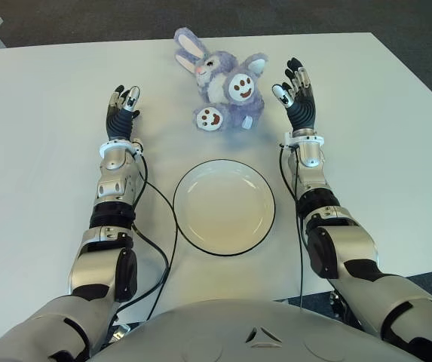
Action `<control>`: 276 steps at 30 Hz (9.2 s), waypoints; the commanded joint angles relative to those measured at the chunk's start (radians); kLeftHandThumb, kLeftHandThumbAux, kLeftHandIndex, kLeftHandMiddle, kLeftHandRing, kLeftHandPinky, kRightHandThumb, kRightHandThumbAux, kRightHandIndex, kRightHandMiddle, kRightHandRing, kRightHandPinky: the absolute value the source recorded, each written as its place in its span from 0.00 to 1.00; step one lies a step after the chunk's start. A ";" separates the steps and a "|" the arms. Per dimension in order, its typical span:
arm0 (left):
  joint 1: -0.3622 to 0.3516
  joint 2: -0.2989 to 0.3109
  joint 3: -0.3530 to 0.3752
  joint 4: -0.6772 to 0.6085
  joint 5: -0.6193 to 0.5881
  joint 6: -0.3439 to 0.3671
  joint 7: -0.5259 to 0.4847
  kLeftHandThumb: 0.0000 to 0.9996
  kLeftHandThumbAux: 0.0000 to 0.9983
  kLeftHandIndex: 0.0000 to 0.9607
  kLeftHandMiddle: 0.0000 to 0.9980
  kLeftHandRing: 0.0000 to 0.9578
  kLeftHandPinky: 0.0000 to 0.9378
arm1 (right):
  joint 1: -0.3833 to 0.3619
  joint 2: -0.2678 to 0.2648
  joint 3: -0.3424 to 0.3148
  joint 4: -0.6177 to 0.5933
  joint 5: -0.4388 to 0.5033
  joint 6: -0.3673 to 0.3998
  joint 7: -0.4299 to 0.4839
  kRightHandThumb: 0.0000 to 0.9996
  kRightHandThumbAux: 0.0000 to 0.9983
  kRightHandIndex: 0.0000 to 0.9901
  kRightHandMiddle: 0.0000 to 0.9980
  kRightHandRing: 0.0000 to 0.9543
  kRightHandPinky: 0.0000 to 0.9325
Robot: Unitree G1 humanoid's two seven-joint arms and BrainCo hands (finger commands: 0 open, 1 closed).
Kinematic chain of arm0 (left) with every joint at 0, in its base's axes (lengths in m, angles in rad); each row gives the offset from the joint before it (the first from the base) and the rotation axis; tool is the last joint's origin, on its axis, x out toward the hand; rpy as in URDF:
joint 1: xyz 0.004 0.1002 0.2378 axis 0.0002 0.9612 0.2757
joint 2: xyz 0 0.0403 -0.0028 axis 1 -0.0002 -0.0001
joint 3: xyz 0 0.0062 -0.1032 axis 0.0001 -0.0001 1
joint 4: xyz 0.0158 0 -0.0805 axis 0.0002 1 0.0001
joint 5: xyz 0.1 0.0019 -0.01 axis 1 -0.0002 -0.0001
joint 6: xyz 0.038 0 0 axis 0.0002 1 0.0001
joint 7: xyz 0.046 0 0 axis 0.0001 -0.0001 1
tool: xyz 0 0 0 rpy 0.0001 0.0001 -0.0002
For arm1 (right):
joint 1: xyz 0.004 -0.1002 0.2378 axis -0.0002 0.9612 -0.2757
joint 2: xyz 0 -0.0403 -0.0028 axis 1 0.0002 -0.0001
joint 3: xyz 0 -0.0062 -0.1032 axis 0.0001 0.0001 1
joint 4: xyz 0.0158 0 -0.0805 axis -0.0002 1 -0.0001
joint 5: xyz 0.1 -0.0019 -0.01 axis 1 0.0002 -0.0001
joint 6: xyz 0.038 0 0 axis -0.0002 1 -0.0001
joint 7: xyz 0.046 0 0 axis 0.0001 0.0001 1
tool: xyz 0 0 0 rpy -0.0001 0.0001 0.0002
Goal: Put the doll into the plate.
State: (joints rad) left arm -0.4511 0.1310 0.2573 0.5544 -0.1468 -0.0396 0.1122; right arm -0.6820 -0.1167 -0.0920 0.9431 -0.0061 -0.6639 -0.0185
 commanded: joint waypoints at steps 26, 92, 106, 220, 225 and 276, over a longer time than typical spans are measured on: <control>0.030 0.003 -0.011 0.019 0.008 0.036 -0.007 0.00 0.44 0.00 0.10 0.07 0.00 | 0.113 0.021 0.043 -0.157 -0.027 -0.060 0.012 0.00 0.52 0.00 0.00 0.00 0.00; 0.007 -0.022 -0.005 0.033 0.014 0.043 0.025 0.00 0.46 0.00 0.10 0.07 0.00 | 0.118 0.105 0.061 -0.062 -0.011 -0.160 0.038 0.17 0.61 0.00 0.00 0.00 0.00; 0.007 -0.018 -0.008 0.036 0.016 0.037 0.019 0.00 0.45 0.00 0.10 0.06 0.00 | 0.133 0.126 0.074 -0.059 -0.013 -0.161 0.056 0.16 0.57 0.00 0.00 0.00 0.00; 0.003 -0.025 -0.010 0.012 0.019 0.073 0.033 0.00 0.38 0.00 0.09 0.06 0.00 | 0.201 0.091 0.237 -0.010 -0.197 -0.136 0.008 0.07 0.54 0.00 0.00 0.00 0.00; 0.004 -0.026 -0.010 0.007 0.019 0.077 0.034 0.00 0.38 0.00 0.09 0.06 0.00 | 0.199 0.093 0.230 -0.017 -0.170 -0.123 0.040 0.07 0.58 0.00 0.00 0.00 0.00; 0.014 -0.023 -0.012 -0.008 0.016 0.065 0.016 0.00 0.37 0.00 0.09 0.06 0.00 | 0.080 0.115 0.104 0.155 -0.069 -0.031 0.052 0.16 0.70 0.00 0.00 0.00 0.00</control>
State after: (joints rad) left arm -0.4577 0.1113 0.2536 0.5374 -0.1376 0.0125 0.1319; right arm -0.6979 -0.0056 0.0145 1.0269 -0.0730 -0.7311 0.0319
